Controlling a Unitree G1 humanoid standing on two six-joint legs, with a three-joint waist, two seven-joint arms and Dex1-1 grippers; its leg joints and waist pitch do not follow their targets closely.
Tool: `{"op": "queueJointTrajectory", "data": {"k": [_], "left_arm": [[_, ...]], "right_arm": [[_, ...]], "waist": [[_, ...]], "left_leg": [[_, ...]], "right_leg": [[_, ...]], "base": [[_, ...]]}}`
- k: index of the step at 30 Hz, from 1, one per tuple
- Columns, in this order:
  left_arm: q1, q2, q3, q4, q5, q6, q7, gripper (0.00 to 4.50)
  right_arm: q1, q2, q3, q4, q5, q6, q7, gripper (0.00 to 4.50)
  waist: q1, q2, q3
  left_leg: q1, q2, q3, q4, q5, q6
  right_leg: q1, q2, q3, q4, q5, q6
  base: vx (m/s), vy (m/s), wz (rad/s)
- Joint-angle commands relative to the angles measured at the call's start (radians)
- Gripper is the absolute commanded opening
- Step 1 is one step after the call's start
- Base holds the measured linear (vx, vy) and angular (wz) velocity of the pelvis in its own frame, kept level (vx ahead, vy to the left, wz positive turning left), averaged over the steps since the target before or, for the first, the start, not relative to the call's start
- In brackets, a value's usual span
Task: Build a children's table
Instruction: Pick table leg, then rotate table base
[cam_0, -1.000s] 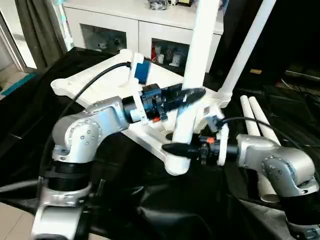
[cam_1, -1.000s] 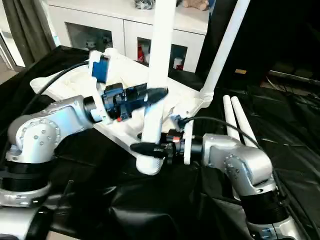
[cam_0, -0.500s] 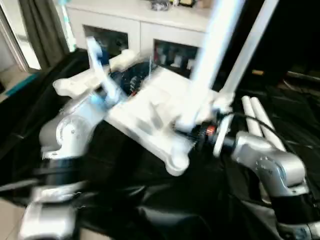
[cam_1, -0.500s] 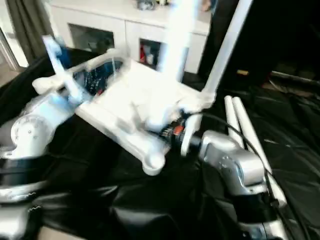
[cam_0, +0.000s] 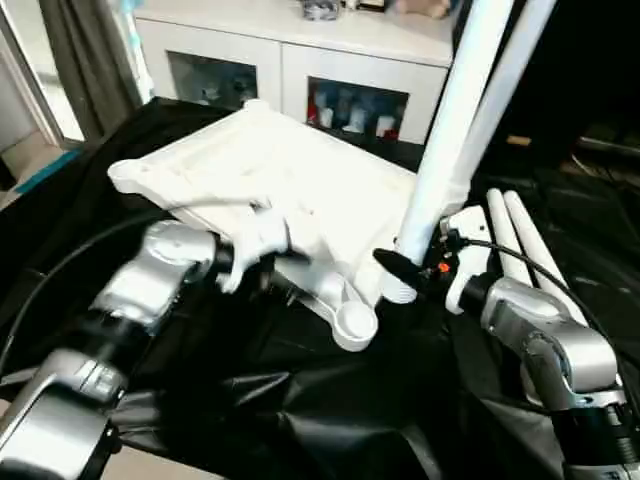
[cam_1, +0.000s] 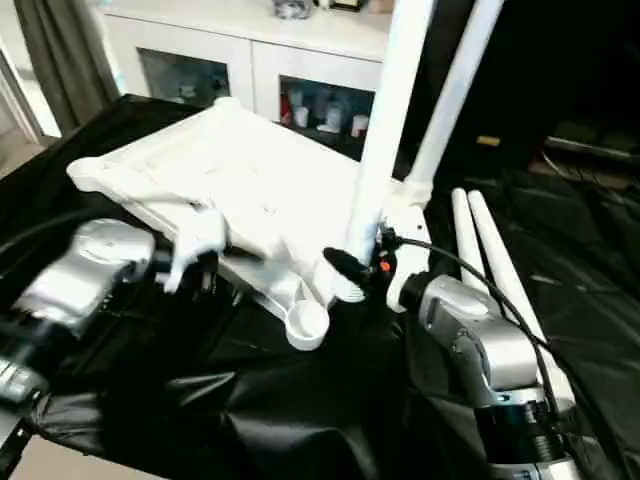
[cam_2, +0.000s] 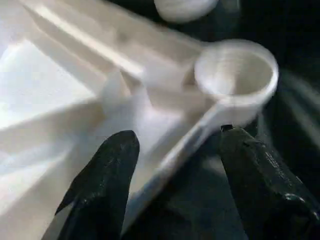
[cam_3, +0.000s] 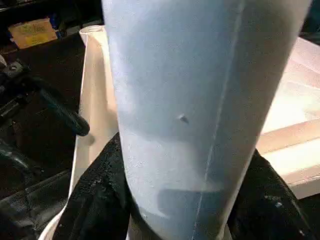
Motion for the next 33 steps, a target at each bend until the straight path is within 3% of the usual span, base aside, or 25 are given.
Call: {"op": "queueJointTrajectory", "data": {"k": [1,7,9,12,13,17,19,21,22,25,26,28,29,30,33], "left_arm": [[-0.042,-0.002,-0.032,0.081,0.06,-0.077,-0.003,2.99],[-0.124,-0.055,-0.035,0.267,0.115,-0.174,0.027,2.99],[-0.144,-0.07,-0.035,0.314,0.125,-0.192,0.032,2.64],[-0.171,-0.089,-0.035,0.372,0.139,-0.223,0.04,2.6],[-0.181,-0.096,-0.036,0.392,0.147,-0.234,0.043,2.36],[-0.213,-0.115,-0.053,0.447,0.178,-0.278,0.028,2.16],[-0.241,-0.132,-0.062,0.496,0.201,-0.31,-0.002,1.96],[-0.262,-0.142,-0.08,0.521,0.224,-0.336,-0.024,1.82],[-0.27,-0.146,-0.085,0.531,0.232,-0.341,-0.031,1.73],[-0.291,-0.159,-0.098,0.558,0.256,-0.35,-0.045,1.51],[-0.3,-0.166,-0.105,0.573,0.27,-0.36,-0.051,1.47],[-0.316,-0.179,-0.119,0.603,0.3,-0.374,-0.065,1.28],[-0.319,-0.182,-0.121,0.61,0.306,-0.375,-0.062,1.19],[-0.323,-0.184,-0.125,0.617,0.313,-0.377,-0.065,1.13],[-0.338,-0.188,-0.141,0.642,0.339,-0.369,-0.091,0.96]], "right_arm": [[0.01,-0.011,-0.014,-0.047,-0.006,-0.01,0.0,1.94],[0.037,-0.014,-0.007,-0.091,0.002,0.01,0.004,1.94],[0.048,-0.015,0.0,-0.097,0.0,0.01,0.006,1.94],[0.054,-0.017,0.005,-0.104,-0.002,0.013,0.006,1.94],[0.056,-0.018,0.006,-0.108,-0.002,0.015,0.007,1.94],[0.056,-0.024,0.012,-0.111,-0.007,0.015,0.014,1.94],[0.056,-0.026,0.015,-0.114,-0.01,0.014,0.019,1.94],[0.057,-0.03,0.019,-0.117,-0.011,0.013,0.024,1.94],[0.057,-0.032,0.02,-0.118,-0.012,0.012,0.026,1.94],[0.064,-0.036,0.023,-0.125,-0.013,0.01,0.029,1.94],[0.067,-0.036,0.023,-0.127,-0.013,0.01,0.03,1.94],[0.073,-0.037,0.026,-0.132,-0.016,0.009,0.03,1.94],[0.073,-0.036,0.027,-0.132,-0.016,0.009,0.03,1.94],[0.073,-0.036,0.028,-0.135,-0.017,0.01,0.029,1.94],[0.079,-0.04,0.033,-0.153,-0.019,0.019,0.031,1.94]], "waist": [[-0.006,0.017,-0.073],[-0.002,0.02,-0.077],[-0.001,0.023,-0.078],[0.0,0.024,-0.077],[0.001,0.023,-0.077],[0.002,0.024,-0.078],[0.002,0.037,-0.078],[0.004,0.031,-0.077],[0.006,0.036,-0.079],[0.005,0.036,-0.079],[0.005,0.045,-0.078],[0.005,0.041,-0.079],[0.006,0.052,-0.079],[0.003,0.045,-0.08],[0.003,0.045,-0.082]], "left_leg": [[0.022,0.035,-0.016,-0.073,-0.259,-0.061],[0.019,0.037,-0.015,-0.067,-0.228,-0.047],[0.016,0.037,-0.017,-0.068,-0.222,-0.045],[0.017,0.038,-0.017,-0.068,-0.232,-0.044],[0.017,0.037,-0.017,-0.067,-0.236,-0.044],[0.016,0.038,-0.019,-0.067,-0.231,-0.038],[0.016,0.037,-0.019,-0.066,-0.23,-0.036],[0.017,0.036,-0.018,-0.066,-0.233,-0.033],[0.015,0.038,-0.019,-0.065,-0.223,-0.032],[0.013,0.037,-0.019,-0.063,-0.215,-0.024],[0.014,0.037,-0.018,-0.063,-0.224,-0.023],[0.013,0.037,-0.019,-0.063,-0.22,-0.021],[0.014,0.037,-0.02,-0.062,-0.221,-0.022],[0.013,0.036,-0.019,-0.062,-0.219,-0.018],[0.01,0.035,-0.018,-0.06,-0.192,-0.007]], "right_leg": [[0.045,-0.089,0.051,-0.077,-0.249,-0.121],[0.048,-0.092,0.051,-0.07,-0.197,-0.146],[0.048,-0.091,0.05,-0.069,-0.197,-0.146],[0.048,-0.094,0.051,-0.071,-0.21,-0.151],[0.049,-0.094,0.051,-0.072,-0.213,-0.152],[0.052,-0.094,0.051,-0.072,-0.198,-0.155],[0.05,-0.094,0.051,-0.074,-0.195,-0.161],[0.052,-0.092,0.051,-0.077,-0.198,-0.16],[0.054,-0.095,0.051,-0.072,-0.187,-0.165],[0.056,-0.094,0.051,-0.071,-0.171,-0.177],[0.053,-0.092,0.05,-0.075,-0.177,-0.177],[0.057,-0.093,0.05,-0.073,-0.173,-0.181],[0.055,-0.093,0.05,-0.073,-0.175,-0.183],[0.058,-0.092,0.05,-0.073,-0.168,-0.184],[0.06,-0.092,0.05,-0.071,-0.163,-0.181]], "base": [[0.0,0.0,0.0],[0.0,0.0,0.0],[0.0,0.0,0.0],[0.0,0.0,0.0],[0.0,0.0,0.0],[0.0,0.0,0.0],[0.0,0.0,0.0],[0.0,0.0,0.0],[0.0,0.0,0.0],[0.0,0.0,0.0],[0.0,0.0,0.0],[0.0,0.0,0.0],[0.0,0.0,0.0],[0.0,0.0,0.0],[0.0,0.0,0.0]]}}
